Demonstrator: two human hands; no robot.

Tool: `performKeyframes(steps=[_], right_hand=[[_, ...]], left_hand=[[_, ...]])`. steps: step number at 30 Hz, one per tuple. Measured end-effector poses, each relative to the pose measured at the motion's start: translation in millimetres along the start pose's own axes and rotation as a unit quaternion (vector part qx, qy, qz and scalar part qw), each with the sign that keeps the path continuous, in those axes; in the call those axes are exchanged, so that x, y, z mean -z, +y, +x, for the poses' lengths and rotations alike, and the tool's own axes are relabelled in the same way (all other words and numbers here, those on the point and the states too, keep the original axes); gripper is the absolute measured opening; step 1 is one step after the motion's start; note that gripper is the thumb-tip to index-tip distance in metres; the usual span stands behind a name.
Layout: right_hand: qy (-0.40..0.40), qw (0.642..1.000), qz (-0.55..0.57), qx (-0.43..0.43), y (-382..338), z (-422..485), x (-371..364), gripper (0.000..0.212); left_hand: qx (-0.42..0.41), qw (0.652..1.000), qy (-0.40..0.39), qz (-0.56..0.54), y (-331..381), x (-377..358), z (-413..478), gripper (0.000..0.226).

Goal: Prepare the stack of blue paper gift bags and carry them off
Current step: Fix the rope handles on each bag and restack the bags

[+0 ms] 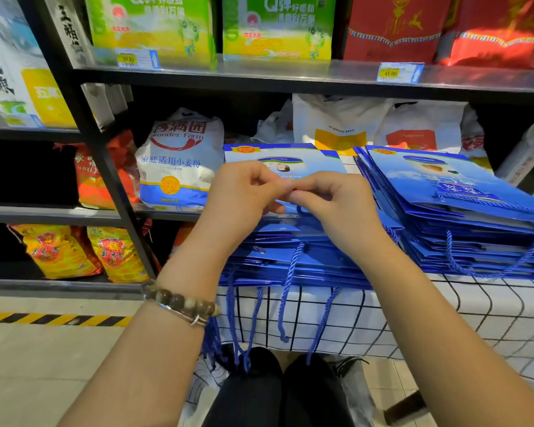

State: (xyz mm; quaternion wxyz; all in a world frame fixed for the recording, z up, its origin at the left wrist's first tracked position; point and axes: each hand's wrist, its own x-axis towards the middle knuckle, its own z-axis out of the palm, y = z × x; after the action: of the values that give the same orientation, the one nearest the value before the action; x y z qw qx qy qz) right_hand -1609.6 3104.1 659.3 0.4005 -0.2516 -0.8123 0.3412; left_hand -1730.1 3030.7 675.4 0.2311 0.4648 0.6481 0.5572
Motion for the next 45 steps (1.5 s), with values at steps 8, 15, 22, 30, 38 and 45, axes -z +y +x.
performKeyframes(steps=[8,15,22,30,38,45], right_hand=[[-0.079,0.996,-0.020,-0.031,8,1,17,0.027],[-0.180,0.976,-0.123,-0.009,5,-1,12,0.008],[-0.227,0.951,-0.207,0.039,-1,7,12,0.013],[-0.284,0.937,-0.202,0.007,-2,17,10,0.012],[-0.298,0.945,-0.115,-0.066,5,12,3,0.024],[-0.335,0.926,-0.165,-0.055,6,12,4,0.025]], left_hand=[[0.015,0.933,-0.130,0.334,-5,15,-11,0.041],[0.024,0.917,-0.149,0.370,-3,23,-22,0.040],[0.016,0.931,-0.138,0.337,-5,24,-23,0.037],[-0.011,0.946,-0.118,0.303,-6,24,-22,0.022],[-0.019,0.931,-0.023,0.364,-14,19,-19,0.038],[-0.016,0.916,0.059,0.398,-6,9,-23,0.027]])
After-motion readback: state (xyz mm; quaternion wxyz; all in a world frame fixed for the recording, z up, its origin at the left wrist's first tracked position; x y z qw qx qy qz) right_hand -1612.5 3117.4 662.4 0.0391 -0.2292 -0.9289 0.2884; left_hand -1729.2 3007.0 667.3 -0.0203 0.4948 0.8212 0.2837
